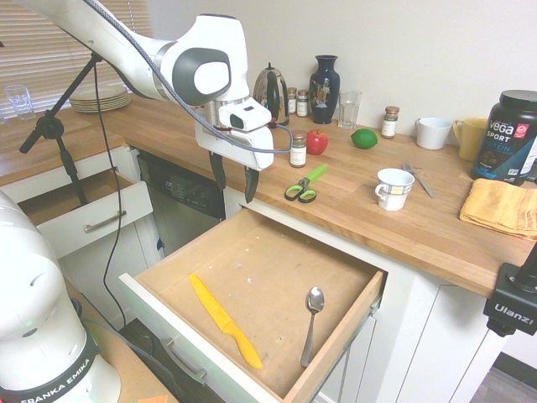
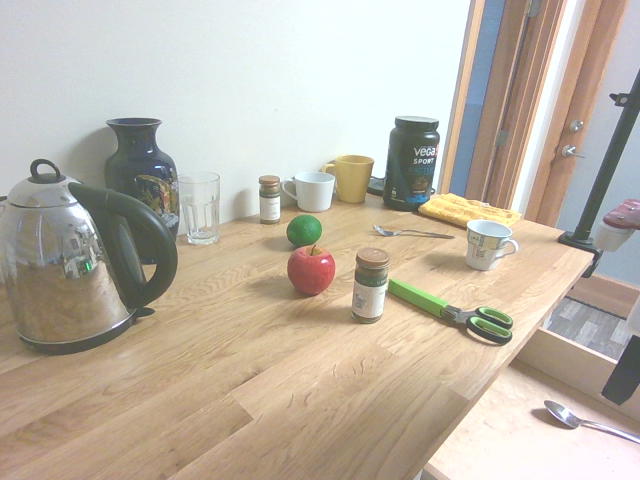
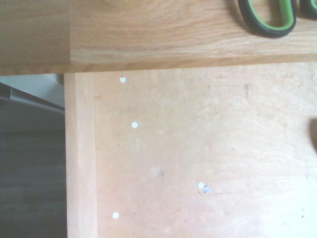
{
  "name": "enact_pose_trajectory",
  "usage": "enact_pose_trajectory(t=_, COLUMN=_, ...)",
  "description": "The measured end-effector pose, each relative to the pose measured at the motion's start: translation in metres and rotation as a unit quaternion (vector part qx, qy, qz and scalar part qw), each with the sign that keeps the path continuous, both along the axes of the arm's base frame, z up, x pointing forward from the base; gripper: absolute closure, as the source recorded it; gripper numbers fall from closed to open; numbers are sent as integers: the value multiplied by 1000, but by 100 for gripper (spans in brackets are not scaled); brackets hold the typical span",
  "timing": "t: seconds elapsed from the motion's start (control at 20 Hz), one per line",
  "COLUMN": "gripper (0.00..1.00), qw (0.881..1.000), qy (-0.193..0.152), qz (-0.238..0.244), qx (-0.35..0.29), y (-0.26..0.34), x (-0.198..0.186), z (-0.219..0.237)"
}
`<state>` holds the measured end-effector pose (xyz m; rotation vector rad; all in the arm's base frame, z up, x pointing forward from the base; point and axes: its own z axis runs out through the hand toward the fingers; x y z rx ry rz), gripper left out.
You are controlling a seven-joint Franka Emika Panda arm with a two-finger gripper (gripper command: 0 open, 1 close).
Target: Put scissor in the drawer
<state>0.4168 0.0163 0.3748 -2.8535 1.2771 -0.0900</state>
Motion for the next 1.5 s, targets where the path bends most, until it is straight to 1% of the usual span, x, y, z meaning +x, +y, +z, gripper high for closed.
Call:
enact_pose_trajectory(t=0.2, gripper=0, qw=1000, qy=1, qz=10, qx=-1, y=0, x=1, z=-1)
enact_pose_trajectory(t=0.35, gripper=0, qw=1000, qy=-5, qz=13, qx=1, y=-1, x=14, z=5)
enact_pose_trajectory(t=0.45, gripper=0, qw=1000, qy=-9, qz=12, qx=2, y=-3, x=33, z=10)
enact_pose_trajectory(t=0.6, gripper=0, qw=1000, qy=-7, qz=8, qx=0, y=-9, x=75, z=13)
enact_pose_trajectory(t=0.8, gripper=0, qw=1000, qy=4, qz=1, qx=-2, y=-19, x=136, z=16)
enact_pose_trajectory(t=0.95, gripper=0, qw=1000, qy=12, qz=-5, qx=-1, y=-24, x=170, z=15)
enact_pose_trajectory(t=1.2, gripper=0, qw=1000, qy=23, qz=-16, qx=-4, y=-35, x=202, z=0)
enact_pose_trajectory(t=1.5, gripper=0, qw=999, qy=36, qz=-24, qx=-7, y=-44, x=217, z=-23)
